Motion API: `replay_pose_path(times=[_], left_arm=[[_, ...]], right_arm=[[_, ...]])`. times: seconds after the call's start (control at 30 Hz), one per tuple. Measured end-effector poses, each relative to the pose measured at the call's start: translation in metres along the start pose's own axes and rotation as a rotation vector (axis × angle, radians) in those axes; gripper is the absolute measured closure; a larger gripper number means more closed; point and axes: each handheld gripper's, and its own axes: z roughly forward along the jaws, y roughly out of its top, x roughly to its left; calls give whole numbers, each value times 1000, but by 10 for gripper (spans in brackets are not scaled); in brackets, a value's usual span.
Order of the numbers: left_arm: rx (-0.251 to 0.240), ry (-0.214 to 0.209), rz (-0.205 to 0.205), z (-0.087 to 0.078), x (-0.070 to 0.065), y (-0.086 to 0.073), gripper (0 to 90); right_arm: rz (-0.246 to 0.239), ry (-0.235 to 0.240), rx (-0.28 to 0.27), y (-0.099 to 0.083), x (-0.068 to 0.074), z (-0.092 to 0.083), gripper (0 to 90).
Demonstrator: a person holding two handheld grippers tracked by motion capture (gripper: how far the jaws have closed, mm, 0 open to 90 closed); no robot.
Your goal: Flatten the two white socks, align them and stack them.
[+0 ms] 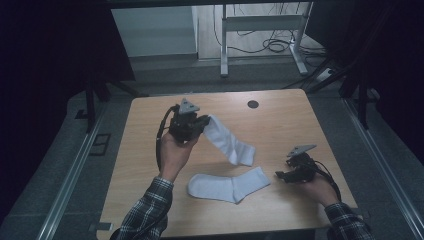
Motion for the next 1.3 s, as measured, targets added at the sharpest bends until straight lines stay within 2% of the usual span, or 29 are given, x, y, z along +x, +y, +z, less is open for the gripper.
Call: replay_pose_path(times=[0.1,0.2,0.33,0.43,0.53,0.63,0.7,0.83,0.9,1.1,1.2,1.3], left_arm=[[83,13,-47,21,18,-33,848],[143,37,-80,35,32,-58,838],[190,76,-95,43,45,-80,812],[207,124,-84,43,52,-90,746],[206,168,-79,41,60,-101,512],[174,165,-94,35,66,-112,432],[158,163,-90,29,70,-122,408],[173,170,-68,23,74,-137,400],[170,172,-76,21,76,-140,398],[117,157,-111,21,75,-138,371],[137,162,-82,26,71,-137,366],[140,171,-66,30,69,-136,373]], right_arm=[[-4,1,1,0,0,0,315],[-4,-2,2,0,0,0,312],[-2,-3,2,0,0,0,310],[-2,-3,2,0,0,0,309],[0,-4,2,0,0,0,307],[1,-5,3,0,1,0,305],[2,-6,3,0,1,0,304],[13,-12,2,1,2,1,303],[13,-13,5,1,2,1,303],[23,-18,23,2,2,-1,324],[28,-14,19,4,3,-1,337],[38,-16,-8,8,4,-5,349]])
